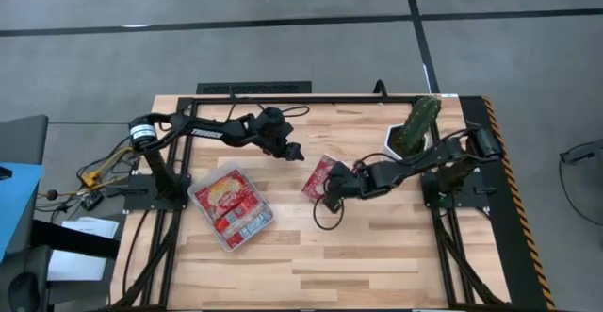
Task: Sort popcorn bags into baskets
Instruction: Put the red popcorn bag into the transparent bin
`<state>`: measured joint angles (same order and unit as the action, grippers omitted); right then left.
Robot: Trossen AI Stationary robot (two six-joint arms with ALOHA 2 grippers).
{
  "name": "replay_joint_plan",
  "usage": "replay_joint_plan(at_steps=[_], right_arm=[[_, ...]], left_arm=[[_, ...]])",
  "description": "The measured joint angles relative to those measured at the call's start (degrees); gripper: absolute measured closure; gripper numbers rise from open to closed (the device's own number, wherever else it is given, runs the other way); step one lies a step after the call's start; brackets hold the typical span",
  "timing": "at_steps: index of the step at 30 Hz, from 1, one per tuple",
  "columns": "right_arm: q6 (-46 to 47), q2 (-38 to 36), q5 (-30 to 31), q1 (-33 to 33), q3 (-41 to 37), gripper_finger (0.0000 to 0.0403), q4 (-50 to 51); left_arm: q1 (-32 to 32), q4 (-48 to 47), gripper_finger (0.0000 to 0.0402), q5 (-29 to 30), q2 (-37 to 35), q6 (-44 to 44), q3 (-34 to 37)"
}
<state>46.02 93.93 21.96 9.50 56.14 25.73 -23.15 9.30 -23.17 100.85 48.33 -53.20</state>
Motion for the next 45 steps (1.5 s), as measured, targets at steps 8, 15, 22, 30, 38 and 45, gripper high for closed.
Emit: replay_joint_plan(at_steps=[8, 15, 22, 30, 38, 45], right_arm=[[5.1, 5.7, -1.2, 3.9, -0.1, 0.0394, 3.2], [5.3, 9.8, -4.1, 4.3, 0.0, 0.0381, -2.6], [3.5, 10.1, -4.1, 3.5, 0.0, 0.0390, -4.1], [-5.0, 12.3, -5.2, -0.7, 0.0, 0.0385, -14.8], [-16.0, 18.0, -9.4, -5.4, 4.1, 0.0386, -21.4], [-23.4, 18.9, -9.7, -6.4, 6.5, 0.0381, -21.3]], left_arm=[[1.4, -3.3, 0.0209, 0.8, 1.3, -2.5, -1.6], [3.0, -2.9, 0.0179, -1.0, 4.2, -3.3, -1.6], [3.0, -1.8, 0.0139, -2.6, 7.8, -1.5, -1.8], [3.0, -0.1, 0.0132, -4.8, 9.0, 0.1, -1.7], [3.0, -0.7, 0.0132, -5.1, 9.0, -1.3, -1.7], [3.0, -0.9, 0.0165, -4.6, 9.0, -1.6, -1.7]])
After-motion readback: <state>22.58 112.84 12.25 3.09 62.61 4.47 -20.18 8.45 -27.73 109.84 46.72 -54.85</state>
